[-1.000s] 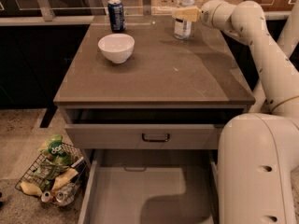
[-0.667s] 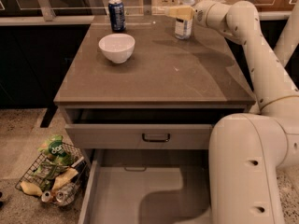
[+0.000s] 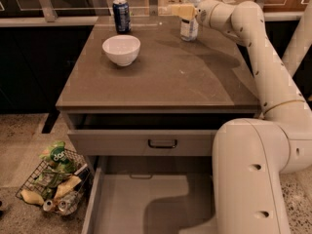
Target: Place blue plastic bottle into middle drawer
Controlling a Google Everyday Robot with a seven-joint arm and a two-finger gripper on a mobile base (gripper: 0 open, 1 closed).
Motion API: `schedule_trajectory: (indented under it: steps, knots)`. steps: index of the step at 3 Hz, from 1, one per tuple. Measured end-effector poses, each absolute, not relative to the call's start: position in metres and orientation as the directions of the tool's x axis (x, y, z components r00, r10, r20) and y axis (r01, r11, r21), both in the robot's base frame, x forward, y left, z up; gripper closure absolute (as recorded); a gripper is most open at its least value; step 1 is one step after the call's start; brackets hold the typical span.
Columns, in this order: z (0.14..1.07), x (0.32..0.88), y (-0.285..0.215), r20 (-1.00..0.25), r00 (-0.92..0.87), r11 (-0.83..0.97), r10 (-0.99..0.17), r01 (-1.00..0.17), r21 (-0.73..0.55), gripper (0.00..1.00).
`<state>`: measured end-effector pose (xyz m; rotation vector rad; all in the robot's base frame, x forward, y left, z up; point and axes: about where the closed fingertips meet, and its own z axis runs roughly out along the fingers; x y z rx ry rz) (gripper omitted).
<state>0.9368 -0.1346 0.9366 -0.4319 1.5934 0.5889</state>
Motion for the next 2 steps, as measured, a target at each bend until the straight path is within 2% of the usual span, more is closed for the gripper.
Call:
schedule_trajectory:
  steps: [2]
  knots:
    - [0.9337, 0.9382, -0.1275, -0.991, -0.114, 0.790, 0.066, -0.601, 0.121, 0.64]
